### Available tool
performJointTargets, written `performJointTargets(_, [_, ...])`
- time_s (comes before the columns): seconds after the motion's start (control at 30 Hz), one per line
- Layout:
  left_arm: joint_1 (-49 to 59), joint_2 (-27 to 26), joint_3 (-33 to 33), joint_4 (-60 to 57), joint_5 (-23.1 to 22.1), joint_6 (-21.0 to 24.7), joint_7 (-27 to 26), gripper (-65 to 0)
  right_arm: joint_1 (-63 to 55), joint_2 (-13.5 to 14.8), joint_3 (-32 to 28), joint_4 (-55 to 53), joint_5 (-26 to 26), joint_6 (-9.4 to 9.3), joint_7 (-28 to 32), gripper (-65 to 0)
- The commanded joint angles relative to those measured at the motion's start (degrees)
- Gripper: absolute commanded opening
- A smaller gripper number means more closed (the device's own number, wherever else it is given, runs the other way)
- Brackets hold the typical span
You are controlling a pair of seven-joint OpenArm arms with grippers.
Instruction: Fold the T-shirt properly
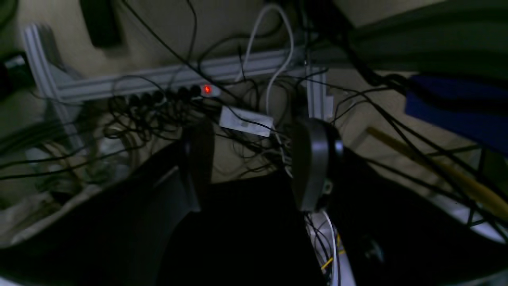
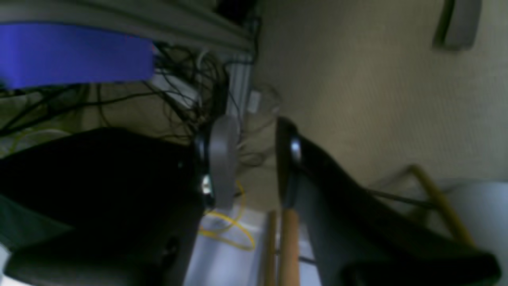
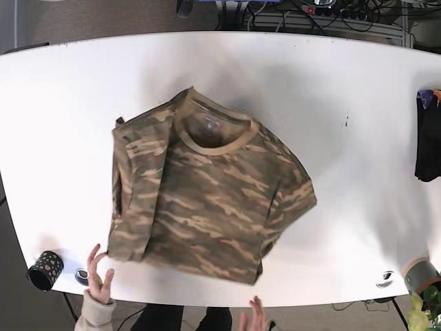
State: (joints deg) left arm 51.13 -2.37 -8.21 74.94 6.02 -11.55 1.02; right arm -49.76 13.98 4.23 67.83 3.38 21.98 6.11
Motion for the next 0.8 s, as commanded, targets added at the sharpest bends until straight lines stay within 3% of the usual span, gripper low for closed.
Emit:
performJointTargets(0.0, [3.0,-0.1,-0.1,4.8,-0.1,-0.2,-0.4,-36.9,-3.9,0.7,1.3,5.0,0.4,0.22,0.5,-49.1])
performJointTargets(0.27, [10.3,-0.1,-0.1,20.3,-0.2,-0.2,-0.4,-36.9,-13.4,0.2,4.6,17.0,1.2,0.22,0.5,-49.1])
performJointTargets(0.4, [12.4,0.0,-0.1,26.9,-0.2,-0.2,-0.4,-36.9,-16.9,0.9,4.7,20.4,7.9,0.22,0.5,-49.1])
performJointTargets(0.57, [12.9,0.4,-0.1,33.9,-0.4,-0.2,-0.4,-36.9,-20.4,4.6,4.8,25.1,18.3,0.22,0.5,-49.1])
performJointTargets(0.77, [12.0,3.1,-0.4,38.9,-0.4,-0.2,-0.4,-36.9,-22.0,7.2,6.0,29.0,25.7,0.22,0.5,-49.1])
